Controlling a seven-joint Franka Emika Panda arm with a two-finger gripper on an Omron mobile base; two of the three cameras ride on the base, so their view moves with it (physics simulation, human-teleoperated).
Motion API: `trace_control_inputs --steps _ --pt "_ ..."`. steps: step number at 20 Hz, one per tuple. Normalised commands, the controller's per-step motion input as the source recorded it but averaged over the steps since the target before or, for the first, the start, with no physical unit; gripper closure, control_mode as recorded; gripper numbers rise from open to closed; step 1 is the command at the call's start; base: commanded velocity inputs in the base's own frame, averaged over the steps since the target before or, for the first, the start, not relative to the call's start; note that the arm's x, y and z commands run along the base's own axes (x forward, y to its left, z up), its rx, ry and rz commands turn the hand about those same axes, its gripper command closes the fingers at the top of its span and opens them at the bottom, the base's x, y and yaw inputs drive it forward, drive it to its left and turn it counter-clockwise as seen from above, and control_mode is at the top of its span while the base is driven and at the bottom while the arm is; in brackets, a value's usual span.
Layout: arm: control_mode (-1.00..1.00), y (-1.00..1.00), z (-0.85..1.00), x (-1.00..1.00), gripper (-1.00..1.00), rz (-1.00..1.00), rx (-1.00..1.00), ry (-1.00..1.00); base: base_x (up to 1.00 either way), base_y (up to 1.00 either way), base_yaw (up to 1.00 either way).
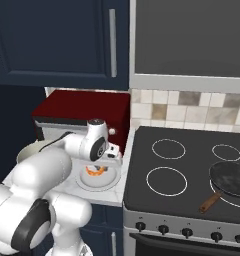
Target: Place the shrimp on the plate and place the avocado on the same plate.
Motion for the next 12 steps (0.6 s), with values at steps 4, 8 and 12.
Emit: trace_control_inputs --steps 4,8,12 --pt "-1.0 -0.26 -0.22 0.0 1.0 0.0 0.0 -0.01 0.0 0.0 0.0" --pt "-1.0 -0.17 -0.19 0.0 1.0 0.0 0.0 0.0 0.0 0.0 0.0" --pt "-1.0 -0.08 -0.12 0.0 1.0 0.0 0.0 0.0 0.0 0.0 0.0"
